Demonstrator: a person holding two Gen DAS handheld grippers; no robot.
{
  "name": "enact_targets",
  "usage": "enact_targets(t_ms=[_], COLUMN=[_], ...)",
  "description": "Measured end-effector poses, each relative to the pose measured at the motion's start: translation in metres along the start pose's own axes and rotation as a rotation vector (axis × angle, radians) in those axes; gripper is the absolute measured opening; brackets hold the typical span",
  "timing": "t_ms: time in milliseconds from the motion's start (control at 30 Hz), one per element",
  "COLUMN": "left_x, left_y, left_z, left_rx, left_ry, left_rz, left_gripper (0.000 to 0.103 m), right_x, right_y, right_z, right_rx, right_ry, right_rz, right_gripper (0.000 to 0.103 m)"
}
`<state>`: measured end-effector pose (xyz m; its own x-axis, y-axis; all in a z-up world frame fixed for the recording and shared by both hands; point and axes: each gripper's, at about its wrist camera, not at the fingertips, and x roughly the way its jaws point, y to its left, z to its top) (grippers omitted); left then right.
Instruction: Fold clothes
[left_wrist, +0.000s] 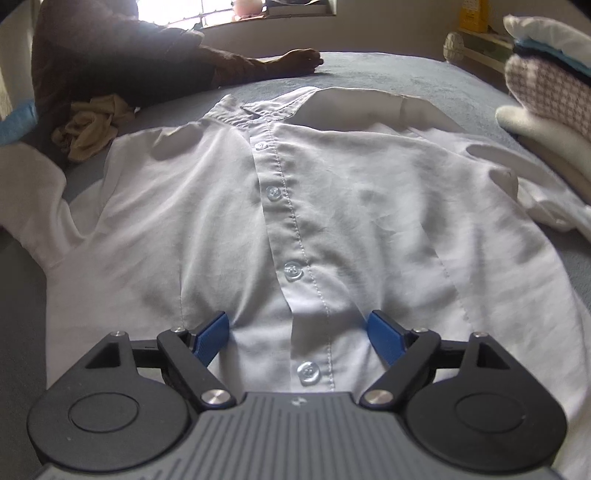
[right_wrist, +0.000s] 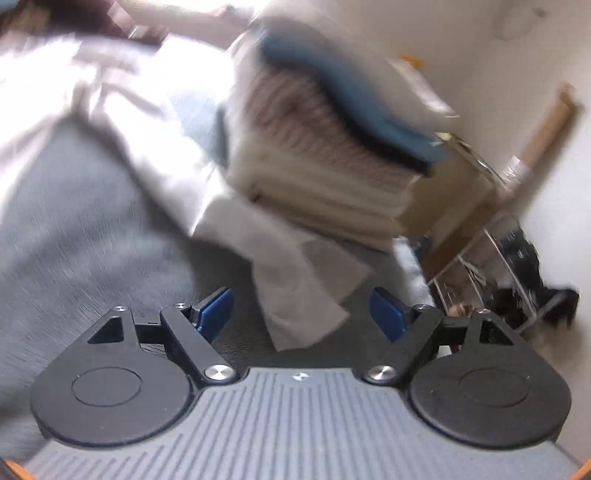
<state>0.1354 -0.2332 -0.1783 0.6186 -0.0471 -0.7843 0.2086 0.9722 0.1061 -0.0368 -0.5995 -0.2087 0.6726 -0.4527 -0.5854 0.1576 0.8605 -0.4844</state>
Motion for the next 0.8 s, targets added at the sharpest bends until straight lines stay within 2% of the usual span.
enact_targets(t_ms=[67, 133, 167, 200, 233, 333, 400, 500, 600, 733, 800], left_x=[0.000, 0.001, 0.001, 0.001, 0.001, 0.000, 0.001, 0.001, 0.003, 0.006, 0.006], left_y=[-0.001, 0.001, 0.001, 0.001, 0.001, 0.003, 0.004, 0.007, 0.010, 0.013, 0.014], left_z=[0.001, 0.002, 0.002, 0.002, 0.003, 0.002, 0.002, 0.003, 0.004, 0.006, 0.007], left_rx=[0.007, -0.003, -0.003, -0.003, -0.003, -0.003, 0.005, 0.019, 0.039, 0.056, 0.063], left_ry=[0.002, 0.008, 0.009, 0.009, 0.009, 0.006, 0.003, -0.002, -0.003, 0.004, 0.008], left_rz=[0.004, 0.000, -0.001, -0.003, -0.004, -0.013, -0.022, -0.040, -0.059, -0.080, -0.086], left_gripper=[0.085, 0.086, 0.086, 0.086, 0.086, 0.086, 0.086, 0.086, 0.086, 0.086, 0.086], right_x=[0.021, 0.028, 0.030, 0.031, 0.027, 0.012, -0.010, -0.044, -0.074, -0.085, -0.082], right_y=[0.004, 0.003, 0.002, 0.000, -0.005, -0.019, -0.035, -0.065, -0.100, -0.131, -0.135], right_z=[0.001, 0.004, 0.006, 0.011, 0.016, 0.036, 0.056, 0.097, 0.144, 0.197, 0.220], right_rx=[-0.034, -0.049, -0.058, -0.062, -0.054, -0.028, 0.016, 0.088, 0.197, 0.418, 0.505], right_ry=[0.026, 0.005, -0.002, 0.020, 0.025, 0.033, 0.036, 0.073, 0.149, 0.262, 0.276], right_rz=[0.002, 0.006, 0.009, -0.005, -0.018, -0.045, -0.013, 0.103, 0.287, 0.527, 0.601], right_gripper=[0.081, 0.076, 0.051, 0.033, 0.008, 0.006, 0.006, 0.006, 0.006, 0.006, 0.006])
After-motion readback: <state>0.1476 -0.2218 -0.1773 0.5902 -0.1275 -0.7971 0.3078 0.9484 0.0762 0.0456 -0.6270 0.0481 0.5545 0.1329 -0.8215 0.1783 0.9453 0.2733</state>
